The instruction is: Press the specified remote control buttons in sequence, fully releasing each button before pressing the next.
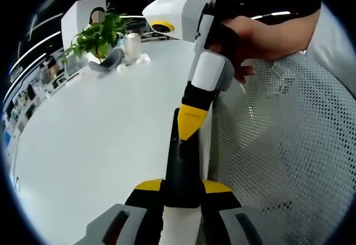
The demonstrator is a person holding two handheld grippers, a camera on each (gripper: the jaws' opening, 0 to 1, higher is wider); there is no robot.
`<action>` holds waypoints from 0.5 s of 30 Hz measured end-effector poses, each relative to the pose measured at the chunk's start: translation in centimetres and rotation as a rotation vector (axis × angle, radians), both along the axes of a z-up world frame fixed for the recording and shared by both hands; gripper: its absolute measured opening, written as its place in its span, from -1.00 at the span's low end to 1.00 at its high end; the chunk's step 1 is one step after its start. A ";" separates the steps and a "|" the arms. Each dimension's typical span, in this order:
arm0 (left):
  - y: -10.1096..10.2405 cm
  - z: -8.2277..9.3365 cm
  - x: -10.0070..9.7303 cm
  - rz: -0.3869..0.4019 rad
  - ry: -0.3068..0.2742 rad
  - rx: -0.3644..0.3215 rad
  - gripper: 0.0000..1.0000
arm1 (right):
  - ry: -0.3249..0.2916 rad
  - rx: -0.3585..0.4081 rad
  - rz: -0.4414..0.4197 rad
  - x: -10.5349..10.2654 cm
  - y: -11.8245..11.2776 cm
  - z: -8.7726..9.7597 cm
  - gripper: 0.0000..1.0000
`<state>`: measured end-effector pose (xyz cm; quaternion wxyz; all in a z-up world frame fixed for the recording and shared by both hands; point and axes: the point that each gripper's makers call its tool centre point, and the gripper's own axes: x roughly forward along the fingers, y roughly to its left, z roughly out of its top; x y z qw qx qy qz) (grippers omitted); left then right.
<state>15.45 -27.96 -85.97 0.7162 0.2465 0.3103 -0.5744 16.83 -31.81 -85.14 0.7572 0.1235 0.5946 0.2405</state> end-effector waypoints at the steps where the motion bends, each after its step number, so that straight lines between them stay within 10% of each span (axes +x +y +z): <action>1: 0.0 0.0 0.0 0.001 0.000 0.000 -0.51 | 0.001 0.002 -0.001 0.0 0.0 0.0 -1.00; 15: 0.0 0.0 0.0 0.001 0.001 -0.006 -0.52 | 0.018 0.035 -0.023 0.2 -0.1 -0.1 -1.00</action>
